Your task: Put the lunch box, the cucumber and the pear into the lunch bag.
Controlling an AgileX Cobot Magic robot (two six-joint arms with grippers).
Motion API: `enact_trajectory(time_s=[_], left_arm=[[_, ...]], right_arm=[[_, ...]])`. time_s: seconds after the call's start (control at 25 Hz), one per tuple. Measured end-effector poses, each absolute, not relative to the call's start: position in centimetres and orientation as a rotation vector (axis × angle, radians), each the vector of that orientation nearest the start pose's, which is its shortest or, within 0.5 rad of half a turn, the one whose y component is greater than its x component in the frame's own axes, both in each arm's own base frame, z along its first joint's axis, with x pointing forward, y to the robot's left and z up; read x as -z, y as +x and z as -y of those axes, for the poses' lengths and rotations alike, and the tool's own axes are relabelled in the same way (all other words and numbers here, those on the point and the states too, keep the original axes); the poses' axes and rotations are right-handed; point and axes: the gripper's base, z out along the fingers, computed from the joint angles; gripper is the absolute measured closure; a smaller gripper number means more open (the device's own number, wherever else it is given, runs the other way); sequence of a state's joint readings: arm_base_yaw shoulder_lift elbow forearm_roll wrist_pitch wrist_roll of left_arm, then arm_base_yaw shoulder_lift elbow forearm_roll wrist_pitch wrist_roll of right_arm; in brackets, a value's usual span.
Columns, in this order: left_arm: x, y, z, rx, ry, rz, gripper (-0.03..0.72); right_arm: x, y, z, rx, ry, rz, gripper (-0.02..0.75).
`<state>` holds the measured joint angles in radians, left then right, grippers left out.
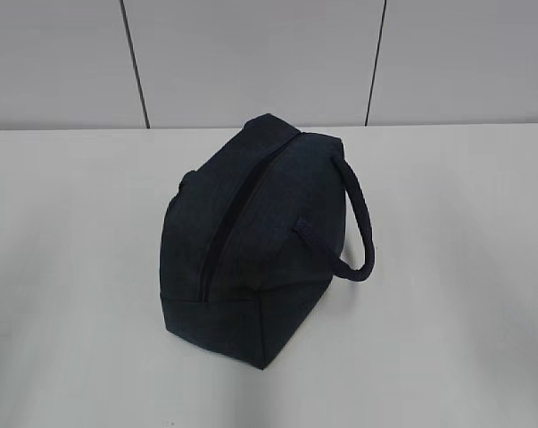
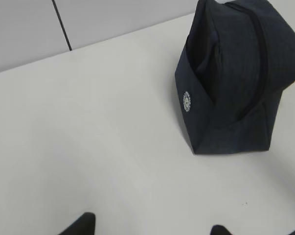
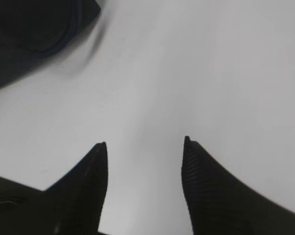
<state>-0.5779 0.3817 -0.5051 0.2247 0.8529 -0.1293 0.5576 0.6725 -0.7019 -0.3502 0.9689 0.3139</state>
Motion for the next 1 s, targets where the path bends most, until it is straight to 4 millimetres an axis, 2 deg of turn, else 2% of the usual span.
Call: enact_trajectory(time_s=[0.24,0.36,0.48,0.68,0.84,1.0], left_arm=[[-30.7,3.6,0.5,0.158,0.500,-2.136,0.274],[-30.6,2.8,0.1,0.178,0.495,-2.151,0.274],[-30.1,2.1,0.0,0.228,0.494,-2.139,0.274],[-28.3,0.7,-0.3,0.293,0.510,-2.106,0.274],[-28.1,-0.5,-1.1,0.321,0.489,-2.023,0.276],[-28.1,-0.7,-1.2,0.325,0.486,-2.010,0.284]], right_arm=[[-31.9,6.6,-1.6,-0.035,-0.419,-2.347,0.347],[-31.7,4.6,-0.5,-0.068,-0.421,-2.315,0.347],[-30.3,2.8,0.3,-0.108,-0.431,-2.297,0.347],[-28.3,1.3,1.1,-0.136,-0.421,-2.257,0.347],[-27.4,0.5,1.6,-0.151,-0.420,-2.209,0.347],[-27.0,0.4,1.7,-0.167,-0.415,-2.134,0.347]])
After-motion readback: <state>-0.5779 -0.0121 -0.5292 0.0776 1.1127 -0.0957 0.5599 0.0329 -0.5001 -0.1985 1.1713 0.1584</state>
